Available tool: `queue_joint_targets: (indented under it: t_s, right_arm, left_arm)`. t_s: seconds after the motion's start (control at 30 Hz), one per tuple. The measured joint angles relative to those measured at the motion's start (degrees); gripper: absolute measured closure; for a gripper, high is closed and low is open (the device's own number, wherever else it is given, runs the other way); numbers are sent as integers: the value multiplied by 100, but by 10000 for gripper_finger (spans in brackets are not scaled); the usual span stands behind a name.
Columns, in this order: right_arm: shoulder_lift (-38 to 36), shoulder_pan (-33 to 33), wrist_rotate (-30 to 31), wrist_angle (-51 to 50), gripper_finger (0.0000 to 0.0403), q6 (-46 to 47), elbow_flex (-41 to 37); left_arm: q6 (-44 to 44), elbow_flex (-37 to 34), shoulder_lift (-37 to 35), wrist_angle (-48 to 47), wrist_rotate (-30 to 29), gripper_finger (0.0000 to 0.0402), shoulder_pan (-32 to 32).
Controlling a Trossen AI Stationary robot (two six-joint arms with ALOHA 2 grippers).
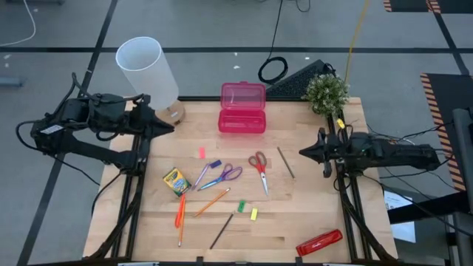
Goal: Pack school essentials
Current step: Put the violet pen into the red supply box
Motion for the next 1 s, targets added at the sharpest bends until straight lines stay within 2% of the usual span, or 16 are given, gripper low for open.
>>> queue_joint_targets:
  t_s: [0.23, 0.43, 0.57, 0.73, 1.0]
  right_arm:
    - [845, 0, 26, -276, 403, -416, 1272]
    - [1608, -4, 872, -329, 403, -1134, 2318]
    - [2079, -4, 914, -676, 403, -1243, 2904]
    - [2588, -4, 904, -1008, 403, -901, 3182]
    - [3132, -2, 886, -1607, 403, -540, 3199]
  left_arm:
    - [-67, -2, 31, 7, -260, 360, 1]
    - [-322, -4, 107, 58, -260, 360, 0]
    - [-453, -4, 224, 53, -261, 360, 0]
    - [-502, -7, 407, 36, -260, 360, -5]
    - [-666, -7, 813, -44, -262, 360, -253]
